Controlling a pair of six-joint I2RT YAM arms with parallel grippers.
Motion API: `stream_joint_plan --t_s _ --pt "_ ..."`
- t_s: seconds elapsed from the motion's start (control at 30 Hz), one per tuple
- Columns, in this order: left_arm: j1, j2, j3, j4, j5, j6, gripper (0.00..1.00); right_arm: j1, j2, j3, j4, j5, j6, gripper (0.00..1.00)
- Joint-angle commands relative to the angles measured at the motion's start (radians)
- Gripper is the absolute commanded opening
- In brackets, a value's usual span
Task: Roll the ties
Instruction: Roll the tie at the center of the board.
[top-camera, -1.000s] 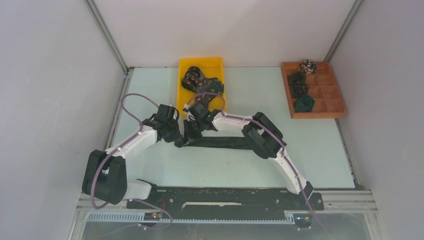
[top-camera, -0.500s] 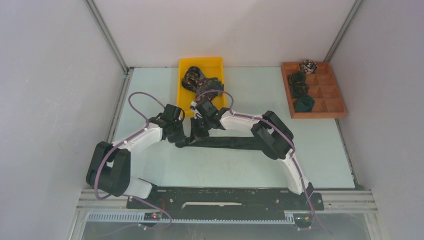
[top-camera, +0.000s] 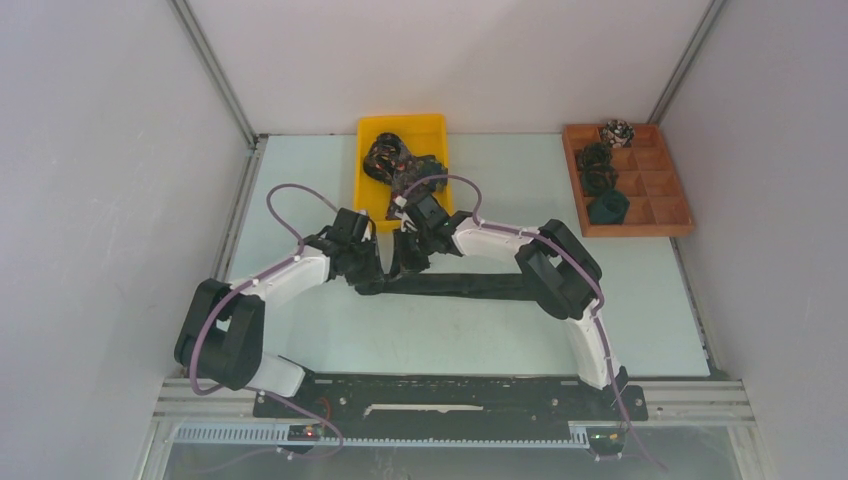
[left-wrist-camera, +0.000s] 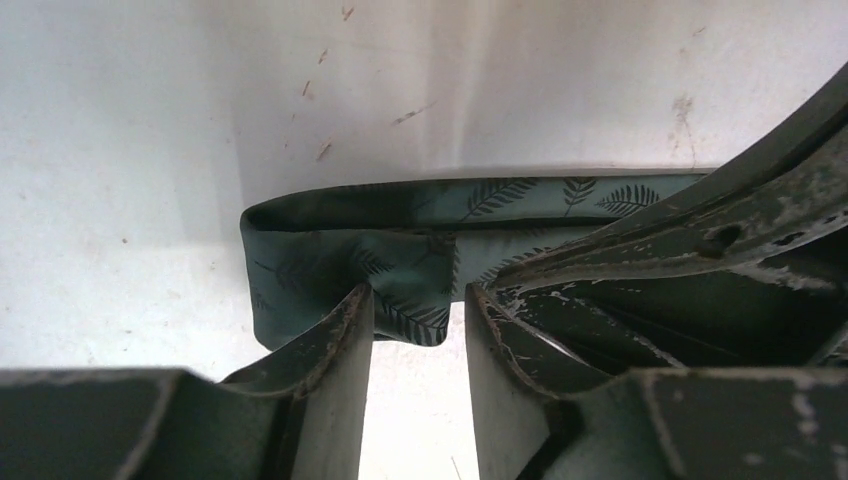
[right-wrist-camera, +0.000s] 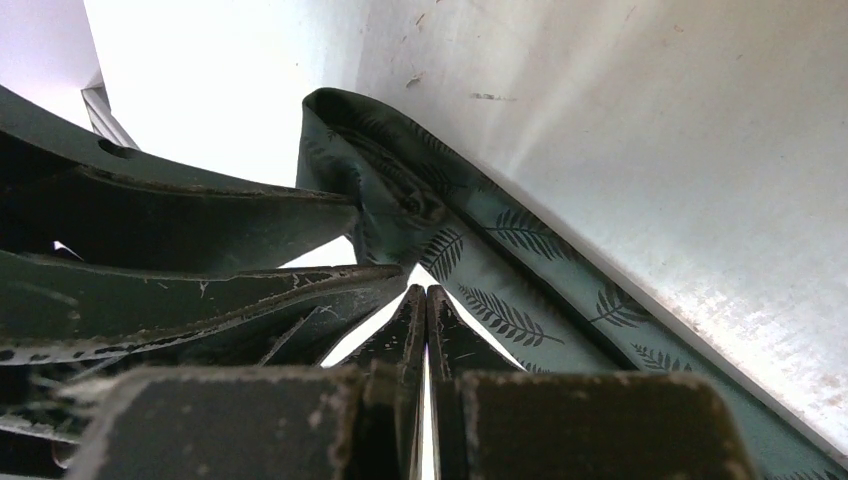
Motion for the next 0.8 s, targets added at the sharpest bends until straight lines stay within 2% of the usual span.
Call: stream_joint_plan --t_s 0.0,0.33,0.47,0.77 --pt "-0.007 -0.020 -0.006 0.057 0.033 -0.005 0.38 0.006 -0.070 0.008 0.021 0.008 -0.009 0.01" --pt "-0.005 -0.032 -0.031 0.068 -0.005 -0.019 0.14 0.026 -0.031 0.060 0.006 -0.003 0.004 0.02" --pt "0.000 -0.040 -0.035 0.067 -0.006 -0.018 0.01 0.031 -0.001 0.094 -0.003 0.001 0.008 0.02" --pt "0.015 -0.061 -0.046 0.056 -0.006 -0.012 0.00 0.032 0.058 0.124 -0.003 0.003 0.016 0.01"
